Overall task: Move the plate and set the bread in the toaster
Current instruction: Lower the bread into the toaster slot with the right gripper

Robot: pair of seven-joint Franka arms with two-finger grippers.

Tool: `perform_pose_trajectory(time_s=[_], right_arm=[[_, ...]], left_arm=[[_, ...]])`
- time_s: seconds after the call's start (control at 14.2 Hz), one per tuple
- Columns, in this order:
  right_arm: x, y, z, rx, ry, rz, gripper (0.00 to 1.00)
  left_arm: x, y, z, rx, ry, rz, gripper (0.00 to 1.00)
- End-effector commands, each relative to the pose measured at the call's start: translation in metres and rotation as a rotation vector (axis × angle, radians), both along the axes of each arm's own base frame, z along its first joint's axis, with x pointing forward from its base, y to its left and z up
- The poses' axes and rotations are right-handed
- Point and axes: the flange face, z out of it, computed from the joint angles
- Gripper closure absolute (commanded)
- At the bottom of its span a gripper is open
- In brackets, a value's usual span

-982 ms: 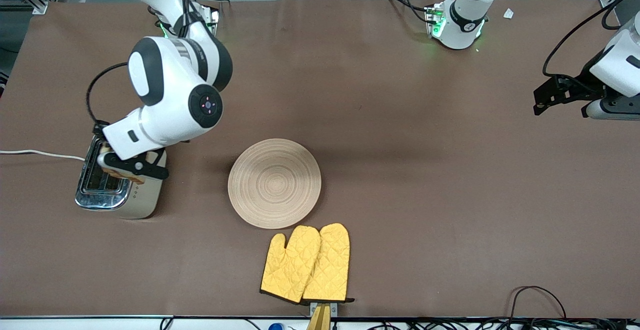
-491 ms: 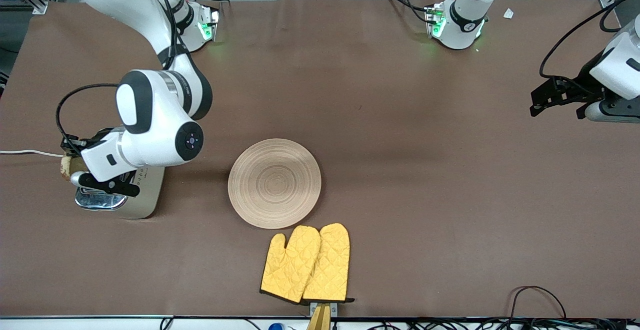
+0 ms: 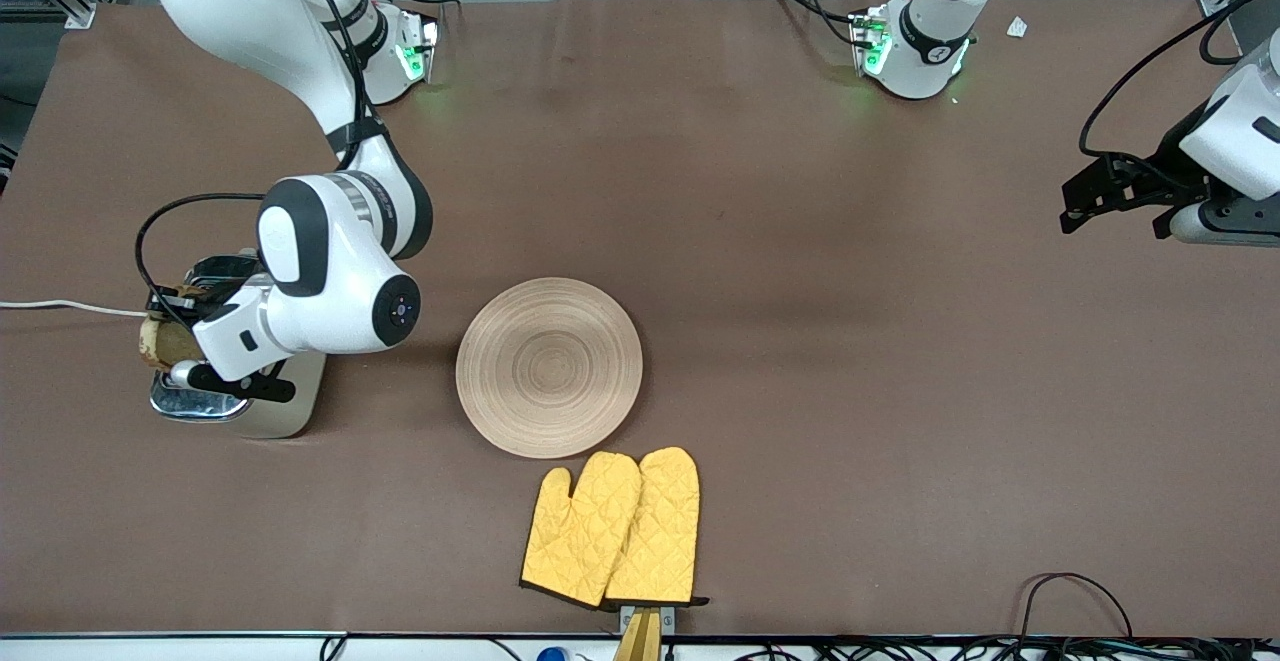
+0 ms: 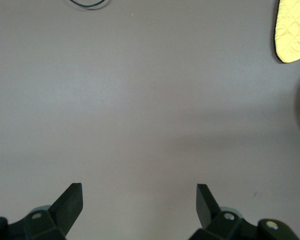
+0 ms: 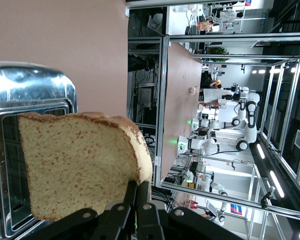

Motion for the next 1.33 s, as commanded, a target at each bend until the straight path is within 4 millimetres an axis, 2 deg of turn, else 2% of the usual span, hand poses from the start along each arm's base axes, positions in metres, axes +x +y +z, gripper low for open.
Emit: perform_pose_trajectory(time_s=[0.0, 0.14, 0.35, 0.63, 0.77, 1.26], right_arm=[[-0.009, -0.003, -0.009, -0.034, 0.007, -0.001, 1.00], [-0.015, -0.003, -0.020, -0.043, 0.007, -0.007, 1.00], [-0.015, -0.002, -0.021, -0.040, 0.006, -0.003, 1.00], [-0.018, 0.010, -0.025, -0.033, -0.028, -0.001, 1.00], [-0.018, 0.013, -0.041, -0.037, -0.042, -0.012, 1.00], [-0.015, 0.011, -0.058, -0.014, -0.045, 0.005, 1.00]], left_arm=[[-0.001, 0.001, 0.004, -0.004, -0.009, -0.002, 0.00], [-0.001, -0.001, 0.004, -0.001, -0.009, -0.002, 0.00], [-0.002, 0.000, 0.005, -0.001, -0.009, -0.004, 0.00], [-0.002, -0.001, 0.005, -0.001, -0.009, -0.005, 0.00], [-0.002, 0.000, 0.005, -0.001, -0.009, -0.004, 0.00], [-0.002, 0.000, 0.005, -0.001, -0.009, -0.004, 0.00]])
